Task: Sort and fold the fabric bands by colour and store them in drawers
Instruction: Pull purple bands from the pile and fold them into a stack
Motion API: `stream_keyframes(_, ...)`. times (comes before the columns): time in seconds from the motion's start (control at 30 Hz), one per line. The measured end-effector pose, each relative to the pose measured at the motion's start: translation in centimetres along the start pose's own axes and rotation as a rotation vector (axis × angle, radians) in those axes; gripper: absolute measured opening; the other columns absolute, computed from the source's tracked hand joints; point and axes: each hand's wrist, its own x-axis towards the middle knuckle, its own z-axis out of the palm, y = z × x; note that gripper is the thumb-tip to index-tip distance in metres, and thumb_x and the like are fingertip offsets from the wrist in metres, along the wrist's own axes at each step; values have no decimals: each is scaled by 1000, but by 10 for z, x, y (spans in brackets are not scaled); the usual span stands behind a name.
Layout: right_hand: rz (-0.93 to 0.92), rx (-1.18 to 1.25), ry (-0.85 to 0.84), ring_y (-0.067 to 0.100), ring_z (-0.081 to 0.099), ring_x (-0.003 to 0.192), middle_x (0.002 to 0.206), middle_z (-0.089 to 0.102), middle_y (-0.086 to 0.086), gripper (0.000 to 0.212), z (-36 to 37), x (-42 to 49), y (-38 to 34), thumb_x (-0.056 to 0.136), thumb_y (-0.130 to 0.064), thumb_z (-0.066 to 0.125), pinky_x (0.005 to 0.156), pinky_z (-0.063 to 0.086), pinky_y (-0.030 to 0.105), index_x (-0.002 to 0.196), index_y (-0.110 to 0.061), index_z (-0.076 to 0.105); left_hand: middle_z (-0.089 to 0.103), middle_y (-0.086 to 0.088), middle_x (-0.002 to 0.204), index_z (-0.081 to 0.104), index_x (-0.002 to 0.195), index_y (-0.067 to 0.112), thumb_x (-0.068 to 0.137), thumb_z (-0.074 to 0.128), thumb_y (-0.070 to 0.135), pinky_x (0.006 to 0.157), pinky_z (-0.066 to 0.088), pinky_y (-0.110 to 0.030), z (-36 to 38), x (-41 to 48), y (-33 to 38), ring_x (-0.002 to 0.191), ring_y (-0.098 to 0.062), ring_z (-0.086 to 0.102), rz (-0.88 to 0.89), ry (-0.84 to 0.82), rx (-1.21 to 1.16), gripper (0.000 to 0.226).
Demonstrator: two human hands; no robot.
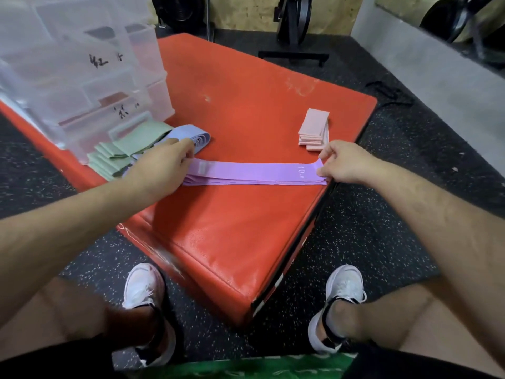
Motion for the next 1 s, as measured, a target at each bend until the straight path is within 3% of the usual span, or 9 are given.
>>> stream_keyframes(0.2,22,-42,14,23,67,88,99,70,4,33,3,-7,-5,78,-23,78,78,55,38,104,-25,59,55,-17,89,63,87,7,90,57,16,70,50,-50,10,-2,0,85,-39,57,-13,-42,229,11)
stream_keyframes(0.3,86,-163,43,33,65,101,109,68,17,34,2,-14,-13,86,-23,68,84,50,43,115,-6,65,55,-19,89,65,85,3,87,60,13,70,49,-49,9,-1,3,85,-40,55,3,-28,301,12)
stream_keyframes(0.37,101,-152,39,32,66,86,91,69,16,28,2,-16,-17,84,-19,64,74,51,41,103,1,70,55,-16,86,65,81,3,86,60,13,67,48,-46,8,1,7,81,-38,55,52,33,261,12)
stream_keyframes(0.4,114,-127,26,28,59,70,74,62,11,20,2,-18,-19,80,-18,63,63,46,35,89,-3,71,54,-14,85,64,80,4,86,59,13,65,48,-46,8,3,12,79,-37,56,101,58,205,12)
stream_keyframes(0.47,159,-56,13,22,43,56,60,46,2,10,3,-18,-22,73,-24,64,55,33,30,71,-14,61,55,-9,86,65,82,8,87,55,16,67,50,-45,10,9,25,79,-35,57,248,59,75,13)
stream_keyframes(0.57,236,92,18,19,45,57,69,55,3,26,2,-20,-23,70,-33,75,53,34,26,79,-14,62,58,-3,97,68,100,14,86,49,21,76,50,-43,20,16,49,85,-29,58,436,-34,-58,25)
stream_keyframes(0.7,285,238,-55,13,47,68,84,55,2,41,5,-20,-19,77,-32,80,53,32,28,105,-11,59,58,6,116,64,116,26,90,48,40,79,51,-43,35,18,71,99,-22,57,489,-132,-78,34)
stream_keyframes(0.83,246,209,-79,14,43,62,82,55,3,26,9,-14,-17,77,-28,80,51,28,28,88,-12,62,56,11,123,62,122,31,91,42,52,83,51,-43,43,21,76,107,-17,55,481,-176,-75,42)
stream_keyframes(1.0,239,248,-5,16,53,65,83,62,4,26,-8,-9,-13,75,-25,82,54,36,27,87,-10,65,55,12,128,61,125,31,92,41,54,87,51,-43,46,24,82,112,-16,53,474,-209,-63,45)
